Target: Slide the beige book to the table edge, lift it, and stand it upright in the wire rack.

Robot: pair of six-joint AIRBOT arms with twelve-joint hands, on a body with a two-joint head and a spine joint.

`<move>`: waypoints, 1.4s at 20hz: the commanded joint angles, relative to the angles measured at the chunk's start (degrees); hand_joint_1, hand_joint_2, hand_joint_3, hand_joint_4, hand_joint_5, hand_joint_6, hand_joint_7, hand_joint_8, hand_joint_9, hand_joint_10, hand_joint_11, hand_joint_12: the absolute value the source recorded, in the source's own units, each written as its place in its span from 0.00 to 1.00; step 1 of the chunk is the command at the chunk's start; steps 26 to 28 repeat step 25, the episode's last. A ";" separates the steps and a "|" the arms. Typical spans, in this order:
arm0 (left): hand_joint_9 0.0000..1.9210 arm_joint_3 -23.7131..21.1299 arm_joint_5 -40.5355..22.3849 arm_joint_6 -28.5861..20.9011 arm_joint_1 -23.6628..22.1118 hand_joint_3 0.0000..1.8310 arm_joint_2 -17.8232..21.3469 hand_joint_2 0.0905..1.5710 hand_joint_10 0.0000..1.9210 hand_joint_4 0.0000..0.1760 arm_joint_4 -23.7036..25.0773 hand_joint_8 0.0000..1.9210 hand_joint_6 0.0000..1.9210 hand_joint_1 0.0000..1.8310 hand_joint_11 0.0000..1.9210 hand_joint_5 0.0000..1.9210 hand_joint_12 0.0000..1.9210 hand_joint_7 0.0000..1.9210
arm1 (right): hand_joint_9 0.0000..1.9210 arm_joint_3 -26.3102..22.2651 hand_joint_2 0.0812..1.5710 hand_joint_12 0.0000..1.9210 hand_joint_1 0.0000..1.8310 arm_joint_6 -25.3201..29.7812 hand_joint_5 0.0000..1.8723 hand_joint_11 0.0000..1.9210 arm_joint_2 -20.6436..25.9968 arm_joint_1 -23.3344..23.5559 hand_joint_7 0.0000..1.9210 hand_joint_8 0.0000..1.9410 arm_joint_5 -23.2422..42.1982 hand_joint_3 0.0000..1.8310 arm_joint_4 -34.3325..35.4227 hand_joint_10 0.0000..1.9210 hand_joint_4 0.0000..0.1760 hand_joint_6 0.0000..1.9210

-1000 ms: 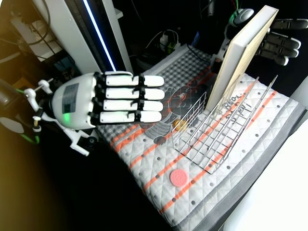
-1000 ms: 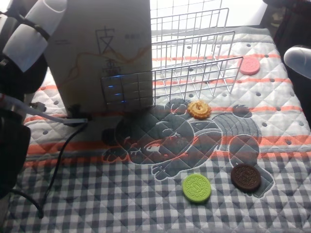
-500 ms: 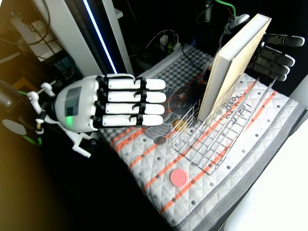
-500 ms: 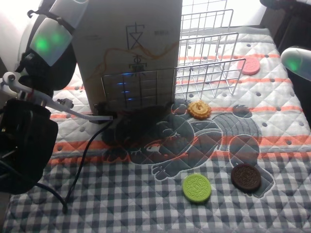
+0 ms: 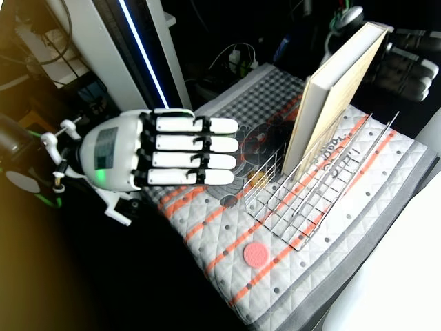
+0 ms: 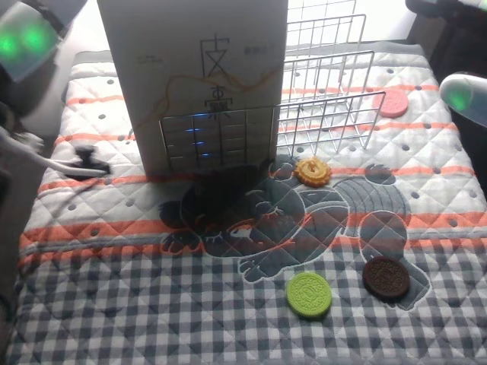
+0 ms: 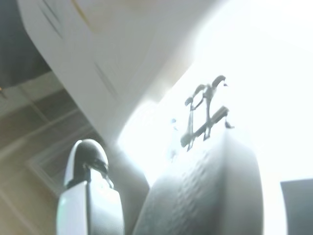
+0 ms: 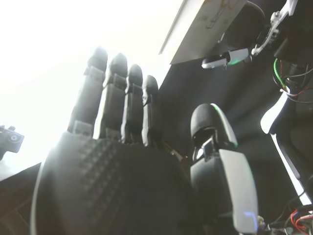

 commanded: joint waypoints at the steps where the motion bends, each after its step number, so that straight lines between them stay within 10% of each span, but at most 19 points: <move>1: 0.04 -0.48 -5.33 -0.07 0.11 0.00 1.94 0.55 0.00 1.00 3.11 0.00 0.00 0.28 0.00 0.01 0.15 0.05 | 0.19 -0.24 0.86 0.00 0.13 0.00 0.16 0.17 0.57 -0.04 0.19 0.00 6.59 0.00 2.36 0.00 0.03 0.00; 3: 0.05 -2.57 -5.55 0.02 1.18 0.00 5.83 0.56 0.01 1.00 6.57 0.00 0.00 0.30 0.02 0.04 0.01 0.06 | 0.18 -0.66 0.87 0.00 0.14 0.00 0.16 0.16 1.04 -0.60 0.18 0.00 6.59 0.00 2.72 0.00 0.04 0.00; 10: 0.04 -15.74 -16.24 1.11 14.05 0.00 20.70 0.60 0.01 1.00 13.17 0.00 0.00 0.26 0.03 0.04 0.02 0.06 | 0.15 -4.59 0.85 0.00 0.14 -4.42 0.13 0.13 3.29 -2.07 0.14 0.00 11.66 0.00 3.82 0.00 0.02 0.00; 12: 0.08 -18.08 -21.80 1.08 18.48 0.01 21.75 0.62 0.01 0.86 12.75 0.00 0.00 0.19 0.07 0.04 0.04 0.08 | 0.13 -5.01 0.83 0.00 0.17 -4.42 0.13 0.11 2.99 -2.25 0.12 0.00 13.04 0.00 4.02 0.00 0.26 0.00; 15: 0.06 -19.54 -24.94 1.04 21.99 0.01 21.20 0.72 0.00 0.34 12.47 0.00 0.00 0.13 0.00 0.03 0.21 0.06 | 0.11 -5.06 0.82 0.00 0.18 -4.42 0.12 0.09 1.54 -2.26 0.12 0.00 14.40 0.00 4.40 0.00 0.34 0.00; 17: 0.06 -20.12 -26.09 0.37 23.99 0.00 20.71 0.74 0.00 0.46 11.70 0.00 0.00 0.13 0.00 0.04 0.28 0.07 | 0.10 -5.38 0.83 0.00 0.16 -4.42 0.11 0.08 1.22 -2.62 0.12 0.00 15.76 0.00 4.99 0.00 0.35 0.00; 28: 0.08 -21.66 -29.61 -0.20 28.16 0.00 20.29 0.75 0.00 0.28 9.26 0.00 0.00 0.20 0.00 0.06 0.18 0.10 | 0.16 -6.12 0.81 0.01 0.17 -4.42 0.14 0.15 0.84 -4.46 0.18 0.00 18.50 0.00 6.45 0.00 0.14 0.00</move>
